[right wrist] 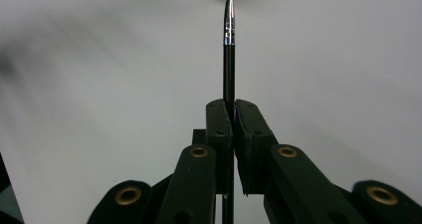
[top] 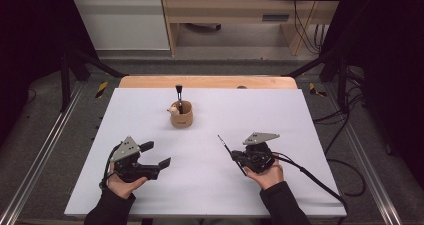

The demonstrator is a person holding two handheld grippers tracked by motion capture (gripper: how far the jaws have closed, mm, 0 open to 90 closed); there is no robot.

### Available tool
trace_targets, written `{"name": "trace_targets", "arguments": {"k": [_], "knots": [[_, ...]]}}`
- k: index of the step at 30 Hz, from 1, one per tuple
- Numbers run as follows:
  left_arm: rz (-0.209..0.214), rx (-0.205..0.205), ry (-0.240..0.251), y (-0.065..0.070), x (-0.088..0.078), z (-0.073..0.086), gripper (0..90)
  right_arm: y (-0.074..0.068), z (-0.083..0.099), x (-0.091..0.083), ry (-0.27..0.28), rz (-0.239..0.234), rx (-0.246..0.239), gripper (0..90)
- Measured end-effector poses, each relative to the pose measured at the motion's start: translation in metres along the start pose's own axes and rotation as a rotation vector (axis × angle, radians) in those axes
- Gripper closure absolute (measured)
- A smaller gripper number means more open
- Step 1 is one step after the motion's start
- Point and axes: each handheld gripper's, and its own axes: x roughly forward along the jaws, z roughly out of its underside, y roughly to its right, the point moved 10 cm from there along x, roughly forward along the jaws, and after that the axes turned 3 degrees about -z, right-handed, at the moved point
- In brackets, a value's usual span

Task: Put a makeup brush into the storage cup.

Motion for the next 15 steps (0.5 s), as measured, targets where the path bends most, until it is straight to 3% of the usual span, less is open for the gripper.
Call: {"name": "trace_targets", "arguments": {"k": [15], "knots": [[0.011, 0.01, 0.013, 0.0073, 0.0025, -0.0097, 12.2, -0.0048, -0.0075, -0.0056, 0.05, -0.034, -0.007, 85.8]]}}
